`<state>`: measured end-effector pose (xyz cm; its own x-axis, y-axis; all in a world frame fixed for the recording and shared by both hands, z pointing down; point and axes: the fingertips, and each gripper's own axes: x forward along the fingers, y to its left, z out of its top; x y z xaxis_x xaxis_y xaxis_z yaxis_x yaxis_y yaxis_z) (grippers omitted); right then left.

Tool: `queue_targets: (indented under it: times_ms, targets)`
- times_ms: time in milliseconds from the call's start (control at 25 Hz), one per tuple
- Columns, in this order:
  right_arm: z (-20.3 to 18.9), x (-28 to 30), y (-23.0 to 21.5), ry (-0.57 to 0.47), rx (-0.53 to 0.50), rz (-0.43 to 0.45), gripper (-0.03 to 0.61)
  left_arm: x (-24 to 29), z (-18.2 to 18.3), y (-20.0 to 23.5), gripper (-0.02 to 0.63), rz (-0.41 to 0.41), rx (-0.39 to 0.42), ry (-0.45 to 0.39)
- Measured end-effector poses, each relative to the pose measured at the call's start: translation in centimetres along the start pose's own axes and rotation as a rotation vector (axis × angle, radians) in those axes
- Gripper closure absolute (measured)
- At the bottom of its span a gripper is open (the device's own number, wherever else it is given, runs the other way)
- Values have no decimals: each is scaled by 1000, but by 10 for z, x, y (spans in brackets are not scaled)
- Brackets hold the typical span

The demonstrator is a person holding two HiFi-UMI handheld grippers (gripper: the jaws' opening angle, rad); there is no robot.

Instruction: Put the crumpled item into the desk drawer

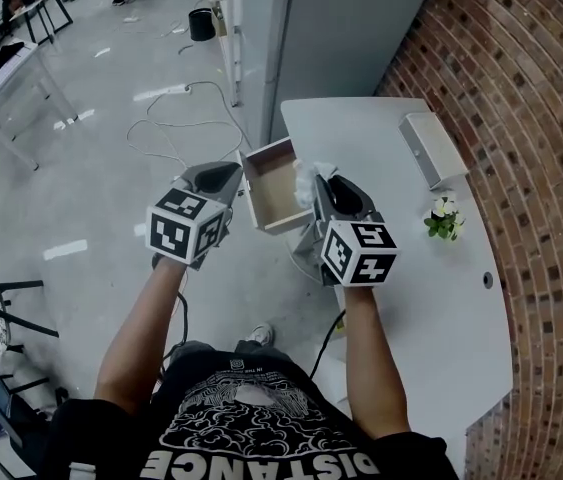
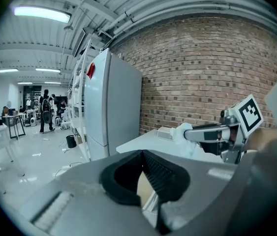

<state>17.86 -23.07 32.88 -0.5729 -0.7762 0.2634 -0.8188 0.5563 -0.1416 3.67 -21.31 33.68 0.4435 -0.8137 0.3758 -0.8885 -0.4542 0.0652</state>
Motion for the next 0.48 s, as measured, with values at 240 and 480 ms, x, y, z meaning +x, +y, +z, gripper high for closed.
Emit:
queue_targets:
  times_ms: [240, 480]
  targets:
    - [-5, 9, -3, 16, 0, 16, 500, 4, -4, 7, 614, 21, -15, 7]
    - [-15, 21, 2, 40, -25, 52, 500, 4, -12, 14, 614, 49, -27, 10]
